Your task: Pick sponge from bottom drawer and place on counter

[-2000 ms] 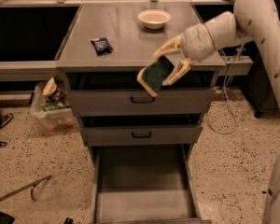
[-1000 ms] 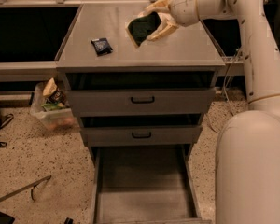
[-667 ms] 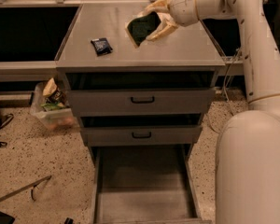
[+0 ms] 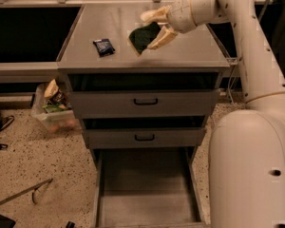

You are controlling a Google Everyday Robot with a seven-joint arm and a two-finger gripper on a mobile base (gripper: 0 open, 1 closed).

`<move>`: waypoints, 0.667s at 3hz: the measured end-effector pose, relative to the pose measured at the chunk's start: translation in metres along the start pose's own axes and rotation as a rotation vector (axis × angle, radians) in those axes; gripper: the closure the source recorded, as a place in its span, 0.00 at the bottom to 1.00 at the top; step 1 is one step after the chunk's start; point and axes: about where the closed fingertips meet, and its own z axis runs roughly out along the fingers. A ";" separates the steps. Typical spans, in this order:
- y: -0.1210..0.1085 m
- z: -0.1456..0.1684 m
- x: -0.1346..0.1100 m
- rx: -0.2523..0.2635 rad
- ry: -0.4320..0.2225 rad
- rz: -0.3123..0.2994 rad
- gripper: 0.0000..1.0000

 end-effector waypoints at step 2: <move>0.009 0.016 0.039 -0.054 0.141 0.122 1.00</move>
Offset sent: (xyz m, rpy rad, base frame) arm 0.0438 -0.0249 -0.0436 -0.1522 0.1874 -0.2011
